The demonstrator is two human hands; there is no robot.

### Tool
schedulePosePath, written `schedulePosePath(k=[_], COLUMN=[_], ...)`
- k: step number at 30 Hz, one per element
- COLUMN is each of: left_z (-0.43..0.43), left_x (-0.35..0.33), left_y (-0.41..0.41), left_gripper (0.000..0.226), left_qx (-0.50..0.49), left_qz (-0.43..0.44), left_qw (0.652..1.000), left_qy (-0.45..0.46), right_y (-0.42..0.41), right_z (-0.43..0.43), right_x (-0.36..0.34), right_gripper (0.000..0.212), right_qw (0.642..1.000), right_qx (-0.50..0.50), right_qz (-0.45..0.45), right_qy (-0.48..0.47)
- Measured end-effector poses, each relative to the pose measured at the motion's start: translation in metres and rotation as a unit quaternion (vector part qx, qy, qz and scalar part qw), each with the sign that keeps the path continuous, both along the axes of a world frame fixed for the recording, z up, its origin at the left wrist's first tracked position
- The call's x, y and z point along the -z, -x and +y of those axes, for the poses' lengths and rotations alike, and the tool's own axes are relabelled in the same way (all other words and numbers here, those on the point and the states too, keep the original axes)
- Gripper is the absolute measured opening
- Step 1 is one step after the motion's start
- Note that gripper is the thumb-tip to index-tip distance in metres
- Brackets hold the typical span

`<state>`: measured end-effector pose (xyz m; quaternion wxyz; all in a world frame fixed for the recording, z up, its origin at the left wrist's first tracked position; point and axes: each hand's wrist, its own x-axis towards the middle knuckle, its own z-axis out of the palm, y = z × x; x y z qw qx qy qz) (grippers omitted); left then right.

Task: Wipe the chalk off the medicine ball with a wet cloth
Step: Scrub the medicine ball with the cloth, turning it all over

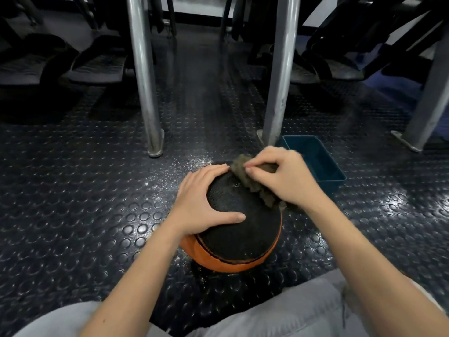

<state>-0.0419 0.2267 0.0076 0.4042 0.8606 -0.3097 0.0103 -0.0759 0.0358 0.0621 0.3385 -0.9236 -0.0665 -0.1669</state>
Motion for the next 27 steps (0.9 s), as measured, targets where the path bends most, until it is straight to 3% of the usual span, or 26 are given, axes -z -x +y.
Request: schedulePosePath(k=[3, 5, 13, 18, 23, 27], left_z=[0.0, -0.001, -0.004, 0.016, 0.013, -0.007], left_x=[0.0, -0.002, 0.002, 0.011, 0.006, 0.006], left_y=[0.0, -0.001, 0.001, 0.002, -0.008, 0.007], left_gripper=[0.091, 0.09, 0.082, 0.066, 0.029, 0.04], left_qx=[0.013, 0.021, 0.031, -0.115, -0.133, -0.191], left_qz=[0.009, 0.02, -0.002, 0.026, 0.037, 0.019], left_qw=[1.0, 1.0, 0.999, 0.99, 0.987, 0.976], left_qy=[0.0, -0.009, 0.009, 0.079, 0.081, 0.105], right_y=[0.005, 0.006, 0.002, 0.014, 0.028, 0.048], right_z=[0.008, -0.006, -0.046, -0.028, -0.009, 0.006], right_x=[0.005, 0.007, 0.03, 0.026, 0.017, 0.015], right_gripper=[0.016, 0.019, 0.01, 0.015, 0.015, 0.01], right_qw=[0.998, 0.997, 0.971, 0.983, 0.991, 0.991], right_qx=[-0.049, -0.032, 0.157, 0.097, 0.051, -0.034], right_qz=[0.041, 0.062, 0.139, 0.118, 0.111, 0.127], right_qy=[0.015, -0.03, -0.118, -0.105, -0.049, -0.005])
